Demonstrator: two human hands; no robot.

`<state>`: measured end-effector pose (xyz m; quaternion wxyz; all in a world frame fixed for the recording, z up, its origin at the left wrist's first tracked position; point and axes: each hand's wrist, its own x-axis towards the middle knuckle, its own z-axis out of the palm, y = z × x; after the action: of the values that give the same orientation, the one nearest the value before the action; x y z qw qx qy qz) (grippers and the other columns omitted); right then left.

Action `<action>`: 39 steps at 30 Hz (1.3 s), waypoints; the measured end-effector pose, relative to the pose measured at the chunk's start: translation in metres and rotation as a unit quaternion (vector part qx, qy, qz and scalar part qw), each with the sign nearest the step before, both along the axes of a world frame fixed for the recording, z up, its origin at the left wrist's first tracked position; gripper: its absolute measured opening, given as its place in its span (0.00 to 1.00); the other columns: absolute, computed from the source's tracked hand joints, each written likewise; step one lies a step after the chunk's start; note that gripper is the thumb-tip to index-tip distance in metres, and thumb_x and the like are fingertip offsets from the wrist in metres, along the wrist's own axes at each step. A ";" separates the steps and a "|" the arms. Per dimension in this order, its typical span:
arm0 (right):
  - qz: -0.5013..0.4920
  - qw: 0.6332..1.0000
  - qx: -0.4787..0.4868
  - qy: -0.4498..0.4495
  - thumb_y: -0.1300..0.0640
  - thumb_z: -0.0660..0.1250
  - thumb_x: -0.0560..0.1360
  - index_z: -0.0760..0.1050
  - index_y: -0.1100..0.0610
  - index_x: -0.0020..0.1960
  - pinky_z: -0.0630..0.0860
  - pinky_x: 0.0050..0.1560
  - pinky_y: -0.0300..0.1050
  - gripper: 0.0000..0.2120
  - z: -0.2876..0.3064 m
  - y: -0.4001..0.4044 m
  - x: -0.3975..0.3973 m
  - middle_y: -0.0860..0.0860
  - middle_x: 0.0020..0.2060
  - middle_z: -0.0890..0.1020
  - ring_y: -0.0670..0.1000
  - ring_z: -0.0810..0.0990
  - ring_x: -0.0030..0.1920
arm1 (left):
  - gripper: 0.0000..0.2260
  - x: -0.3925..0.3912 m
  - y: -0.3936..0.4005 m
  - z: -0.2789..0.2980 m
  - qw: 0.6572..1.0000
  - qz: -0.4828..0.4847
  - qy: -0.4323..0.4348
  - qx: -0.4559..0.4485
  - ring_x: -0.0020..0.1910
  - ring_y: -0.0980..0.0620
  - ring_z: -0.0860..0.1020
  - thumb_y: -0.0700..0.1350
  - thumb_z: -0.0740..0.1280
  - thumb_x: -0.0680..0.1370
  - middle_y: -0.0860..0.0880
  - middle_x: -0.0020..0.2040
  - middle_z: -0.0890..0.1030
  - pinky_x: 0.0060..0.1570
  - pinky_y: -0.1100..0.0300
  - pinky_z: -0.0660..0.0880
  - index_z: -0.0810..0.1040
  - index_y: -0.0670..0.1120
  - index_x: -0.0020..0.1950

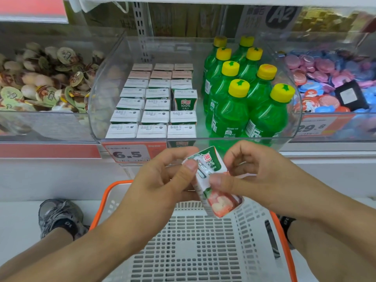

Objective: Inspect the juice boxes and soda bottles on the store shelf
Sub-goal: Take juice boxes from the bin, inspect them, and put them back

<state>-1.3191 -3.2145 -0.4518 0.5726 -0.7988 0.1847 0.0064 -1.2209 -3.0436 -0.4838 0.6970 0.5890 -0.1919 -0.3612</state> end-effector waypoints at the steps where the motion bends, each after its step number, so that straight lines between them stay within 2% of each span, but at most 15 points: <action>1: -0.011 1.000 0.014 -0.004 0.41 0.78 0.57 0.76 0.55 0.46 0.81 0.44 0.53 0.25 0.000 0.000 0.001 0.45 0.41 0.85 0.51 0.86 0.41 | 0.14 0.000 0.000 0.000 1.000 -0.003 0.005 -0.006 0.50 0.35 0.84 0.44 0.66 0.78 0.37 0.50 0.85 0.49 0.49 0.82 0.77 0.42 0.62; 3: -0.020 0.999 0.030 -0.008 0.42 0.79 0.57 0.76 0.55 0.46 0.80 0.46 0.63 0.25 0.001 0.000 0.003 0.49 0.45 0.86 0.59 0.86 0.42 | 0.13 -0.001 -0.001 -0.002 1.000 -0.001 0.006 -0.014 0.49 0.36 0.83 0.46 0.68 0.78 0.37 0.51 0.85 0.49 0.50 0.82 0.78 0.43 0.61; 4: -0.020 0.999 0.036 -0.011 0.43 0.79 0.56 0.76 0.55 0.46 0.80 0.45 0.64 0.25 0.001 0.001 0.003 0.50 0.45 0.86 0.60 0.86 0.41 | 0.15 0.000 -0.001 -0.002 1.000 0.002 0.003 -0.015 0.49 0.37 0.83 0.47 0.66 0.76 0.38 0.51 0.85 0.49 0.49 0.82 0.79 0.44 0.61; 8: -0.003 0.999 0.037 -0.017 0.48 0.80 0.57 0.76 0.54 0.48 0.82 0.42 0.54 0.24 0.001 0.002 0.003 0.50 0.47 0.85 0.52 0.84 0.39 | 0.15 0.000 -0.002 -0.005 1.000 0.005 -0.002 -0.010 0.49 0.40 0.82 0.47 0.66 0.77 0.38 0.52 0.85 0.52 0.45 0.81 0.78 0.44 0.62; 10: 0.006 0.999 0.037 -0.016 0.49 0.81 0.57 0.76 0.53 0.49 0.83 0.43 0.55 0.24 0.000 0.000 0.002 0.50 0.47 0.84 0.52 0.85 0.41 | 0.15 0.000 -0.003 -0.004 1.000 0.008 0.000 -0.004 0.50 0.38 0.82 0.46 0.67 0.78 0.38 0.53 0.85 0.52 0.45 0.80 0.78 0.43 0.63; 13: 0.014 0.999 0.036 -0.017 0.50 0.82 0.57 0.76 0.53 0.50 0.83 0.45 0.55 0.25 -0.001 -0.002 0.002 0.50 0.47 0.85 0.52 0.85 0.44 | 0.18 0.001 -0.003 -0.004 1.000 0.009 -0.004 0.001 0.52 0.35 0.82 0.48 0.63 0.75 0.39 0.53 0.85 0.52 0.45 0.80 0.78 0.43 0.62; 18: 0.033 0.998 0.044 -0.008 0.61 0.83 0.61 0.76 0.54 0.52 0.83 0.45 0.46 0.24 -0.003 -0.006 0.001 0.49 0.46 0.85 0.50 0.85 0.45 | 0.19 0.002 -0.002 -0.004 1.000 0.018 -0.007 0.015 0.54 0.33 0.80 0.49 0.63 0.74 0.39 0.53 0.85 0.55 0.42 0.79 0.79 0.44 0.62; 21: 0.035 0.998 0.053 -0.002 0.66 0.83 0.61 0.77 0.54 0.52 0.84 0.47 0.54 0.25 -0.004 -0.006 0.002 0.50 0.47 0.85 0.52 0.85 0.48 | 0.18 0.002 -0.002 -0.003 0.999 0.025 -0.011 0.021 0.54 0.32 0.80 0.49 0.64 0.73 0.39 0.53 0.85 0.56 0.39 0.78 0.80 0.44 0.60; 26: 0.031 0.997 0.071 0.007 0.69 0.83 0.58 0.79 0.52 0.52 0.83 0.49 0.62 0.28 -0.002 -0.006 0.004 0.49 0.49 0.85 0.53 0.85 0.49 | 0.17 0.001 -0.001 0.000 0.999 0.033 -0.012 0.017 0.53 0.34 0.81 0.49 0.63 0.73 0.40 0.51 0.85 0.53 0.44 0.80 0.80 0.45 0.59; 29: 0.033 0.997 0.076 0.008 0.70 0.84 0.58 0.79 0.52 0.52 0.83 0.48 0.65 0.28 -0.002 -0.006 0.004 0.49 0.50 0.84 0.53 0.85 0.50 | 0.17 0.002 -0.002 0.001 0.999 0.037 -0.009 0.012 0.53 0.33 0.81 0.48 0.64 0.73 0.40 0.51 0.85 0.54 0.44 0.79 0.80 0.44 0.59; 34: 0.027 0.996 0.080 0.028 0.67 0.82 0.62 0.79 0.54 0.54 0.84 0.46 0.57 0.24 0.007 -0.004 0.002 0.51 0.48 0.84 0.57 0.86 0.44 | 0.13 -0.004 -0.003 0.002 0.997 0.064 -0.023 -0.033 0.50 0.37 0.83 0.48 0.65 0.77 0.41 0.50 0.86 0.50 0.53 0.82 0.80 0.44 0.57; 36: 0.011 0.992 0.121 0.027 0.69 0.81 0.63 0.79 0.58 0.54 0.84 0.41 0.54 0.22 0.010 -0.003 0.001 0.56 0.48 0.84 0.62 0.86 0.42 | 0.10 -0.005 -0.003 0.001 0.995 0.073 -0.060 -0.030 0.50 0.40 0.83 0.49 0.66 0.79 0.42 0.51 0.86 0.50 0.53 0.82 0.80 0.46 0.58; 39: -0.008 0.990 0.139 0.022 0.65 0.80 0.61 0.80 0.58 0.53 0.82 0.38 0.53 0.21 0.012 -0.005 0.000 0.61 0.47 0.84 0.67 0.84 0.39 | 0.17 -0.003 0.001 0.001 0.980 0.077 -0.185 0.004 0.53 0.48 0.83 0.56 0.65 0.77 0.49 0.54 0.84 0.54 0.49 0.80 0.78 0.53 0.63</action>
<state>-1.3195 -3.2192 -0.4397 0.6737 -0.7097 0.2012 0.0448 -1.2240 -3.0424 -0.4832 0.6727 0.6615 -0.2702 -0.1919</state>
